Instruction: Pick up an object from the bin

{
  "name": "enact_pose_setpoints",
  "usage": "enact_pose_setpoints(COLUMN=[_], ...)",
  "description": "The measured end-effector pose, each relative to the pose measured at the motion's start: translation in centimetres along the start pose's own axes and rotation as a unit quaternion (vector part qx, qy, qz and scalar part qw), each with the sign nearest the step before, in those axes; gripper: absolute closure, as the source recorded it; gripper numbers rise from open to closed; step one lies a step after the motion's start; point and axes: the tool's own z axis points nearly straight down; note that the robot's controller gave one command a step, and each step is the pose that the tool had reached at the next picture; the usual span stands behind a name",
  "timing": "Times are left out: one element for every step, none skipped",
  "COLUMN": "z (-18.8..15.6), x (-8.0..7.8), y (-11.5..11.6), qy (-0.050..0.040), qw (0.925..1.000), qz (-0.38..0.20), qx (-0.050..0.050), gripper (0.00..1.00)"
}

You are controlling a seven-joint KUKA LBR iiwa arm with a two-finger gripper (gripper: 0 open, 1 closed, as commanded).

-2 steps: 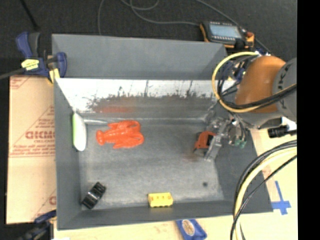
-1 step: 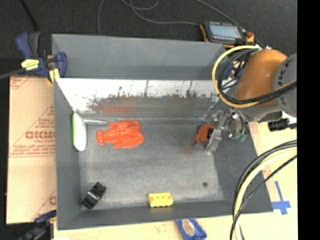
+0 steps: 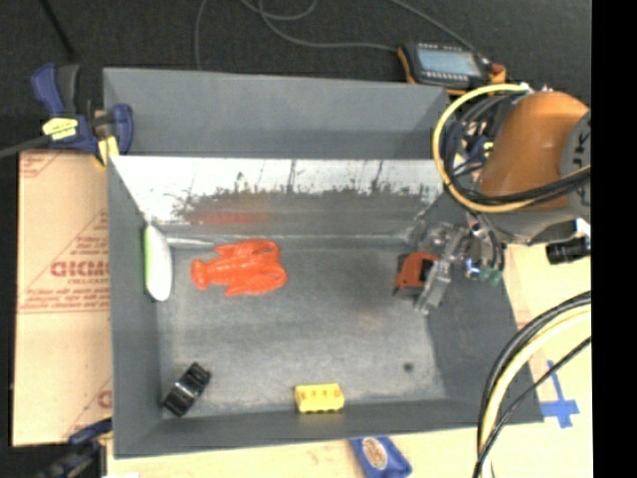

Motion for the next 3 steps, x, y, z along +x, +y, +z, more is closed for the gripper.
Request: enact_pose_setpoints(z=[0.4, 0.1, -2.7], x=[-2.2, 0.3, 0.0], y=[0.8, 0.7, 4.9], qy=[-0.0148, 0.0030, -0.0085], qw=[0.9999, 1.0000, 0.9998], qz=[-0.002, -0.006, -0.018], qx=[-0.001, 0.000, 0.000], gripper=[1.00, 1.00, 1.00])
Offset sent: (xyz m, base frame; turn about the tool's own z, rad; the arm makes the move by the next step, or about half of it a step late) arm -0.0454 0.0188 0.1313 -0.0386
